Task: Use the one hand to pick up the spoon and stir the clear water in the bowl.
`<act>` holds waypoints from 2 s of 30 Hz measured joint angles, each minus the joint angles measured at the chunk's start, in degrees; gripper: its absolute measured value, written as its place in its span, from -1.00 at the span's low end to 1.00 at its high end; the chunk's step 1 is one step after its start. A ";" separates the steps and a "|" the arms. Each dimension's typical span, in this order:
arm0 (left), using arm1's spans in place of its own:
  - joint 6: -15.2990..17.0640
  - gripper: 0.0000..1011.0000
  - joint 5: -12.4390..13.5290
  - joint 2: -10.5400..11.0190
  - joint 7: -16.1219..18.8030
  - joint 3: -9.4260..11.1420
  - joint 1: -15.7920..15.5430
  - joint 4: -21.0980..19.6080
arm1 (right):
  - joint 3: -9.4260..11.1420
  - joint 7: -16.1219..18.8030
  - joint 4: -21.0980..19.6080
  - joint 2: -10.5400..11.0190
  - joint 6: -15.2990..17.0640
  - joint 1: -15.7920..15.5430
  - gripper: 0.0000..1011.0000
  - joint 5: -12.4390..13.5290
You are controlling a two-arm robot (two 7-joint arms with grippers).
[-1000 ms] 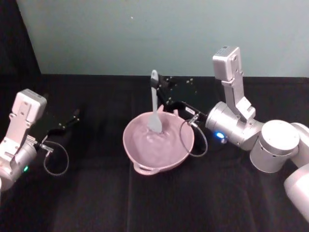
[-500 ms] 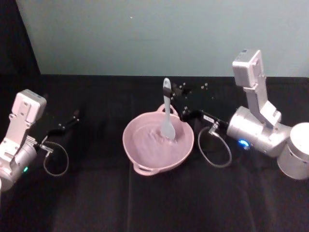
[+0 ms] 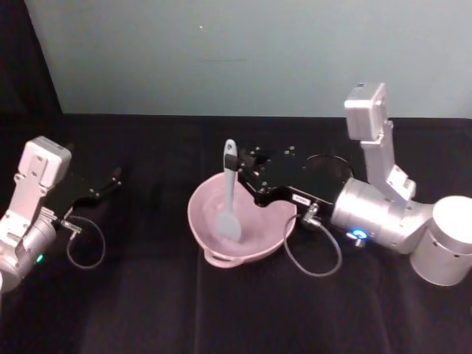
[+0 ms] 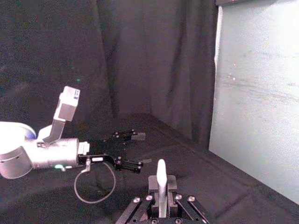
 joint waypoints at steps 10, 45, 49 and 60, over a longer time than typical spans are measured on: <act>0.00 1.00 0.00 0.00 0.00 0.00 0.00 0.00 | -0.84 -3.82 7.52 -5.36 -5.21 2.73 -0.79 -3.02; 0.00 1.00 0.00 0.00 0.00 0.00 0.00 0.00 | 5.10 -3.22 -4.23 0.35 3.11 -4.26 -0.79 -1.86; 0.00 1.00 0.00 0.00 0.00 0.00 0.00 0.00 | 3.81 -2.83 -3.54 -0.38 3.82 -3.81 -0.79 -0.12; 0.00 1.00 0.00 0.00 0.00 0.00 0.00 0.00 | 0.66 -4.90 3.45 -4.76 -0.59 -0.34 -0.79 -1.59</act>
